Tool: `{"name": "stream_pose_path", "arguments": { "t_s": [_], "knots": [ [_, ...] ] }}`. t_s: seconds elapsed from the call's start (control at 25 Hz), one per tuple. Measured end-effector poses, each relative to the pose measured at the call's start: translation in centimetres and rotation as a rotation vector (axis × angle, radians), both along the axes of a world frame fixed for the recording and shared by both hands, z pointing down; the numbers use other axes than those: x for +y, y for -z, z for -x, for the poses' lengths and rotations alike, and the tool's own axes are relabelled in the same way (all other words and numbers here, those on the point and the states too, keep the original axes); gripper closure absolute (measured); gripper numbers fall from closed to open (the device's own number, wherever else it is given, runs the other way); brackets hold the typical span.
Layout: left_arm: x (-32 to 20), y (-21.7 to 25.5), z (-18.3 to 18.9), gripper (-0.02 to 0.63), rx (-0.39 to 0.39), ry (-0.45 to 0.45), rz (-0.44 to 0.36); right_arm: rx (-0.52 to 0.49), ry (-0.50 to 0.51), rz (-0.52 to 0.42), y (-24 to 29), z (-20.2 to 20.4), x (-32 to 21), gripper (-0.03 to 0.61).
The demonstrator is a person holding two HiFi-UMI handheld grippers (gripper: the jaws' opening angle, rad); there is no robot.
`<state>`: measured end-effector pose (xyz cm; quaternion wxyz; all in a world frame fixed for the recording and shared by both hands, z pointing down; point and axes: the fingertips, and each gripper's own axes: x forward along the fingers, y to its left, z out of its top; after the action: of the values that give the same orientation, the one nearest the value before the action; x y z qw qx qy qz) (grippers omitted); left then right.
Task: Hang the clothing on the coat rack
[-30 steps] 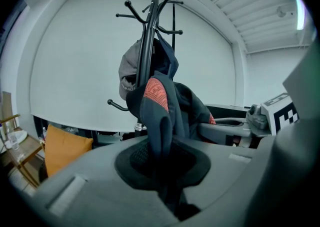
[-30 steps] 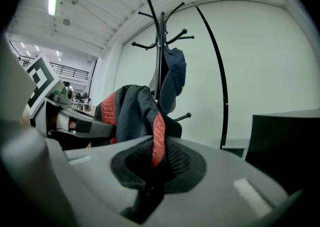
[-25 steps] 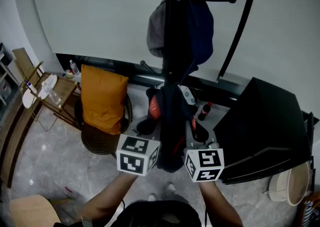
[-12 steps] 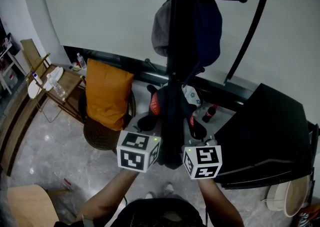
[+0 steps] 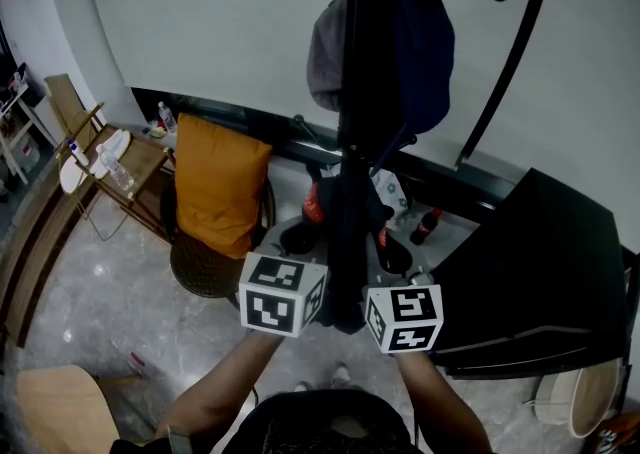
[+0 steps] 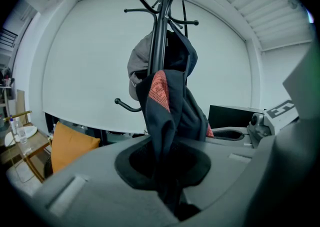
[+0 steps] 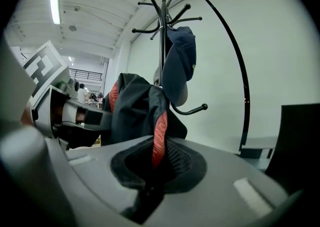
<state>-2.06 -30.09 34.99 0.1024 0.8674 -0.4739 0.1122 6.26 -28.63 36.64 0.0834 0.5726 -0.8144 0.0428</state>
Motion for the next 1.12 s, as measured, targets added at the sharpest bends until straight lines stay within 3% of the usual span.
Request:
{"name": "stream_pose_path", "arguments": {
  "t_s": [1.12],
  "knots": [
    [-2.8,-1.2,-0.3,0.580,0.003,0.016,-0.007,-0.019,0.053,0.022,-1.4,1.5,-3.3,0.546]
  ]
}}
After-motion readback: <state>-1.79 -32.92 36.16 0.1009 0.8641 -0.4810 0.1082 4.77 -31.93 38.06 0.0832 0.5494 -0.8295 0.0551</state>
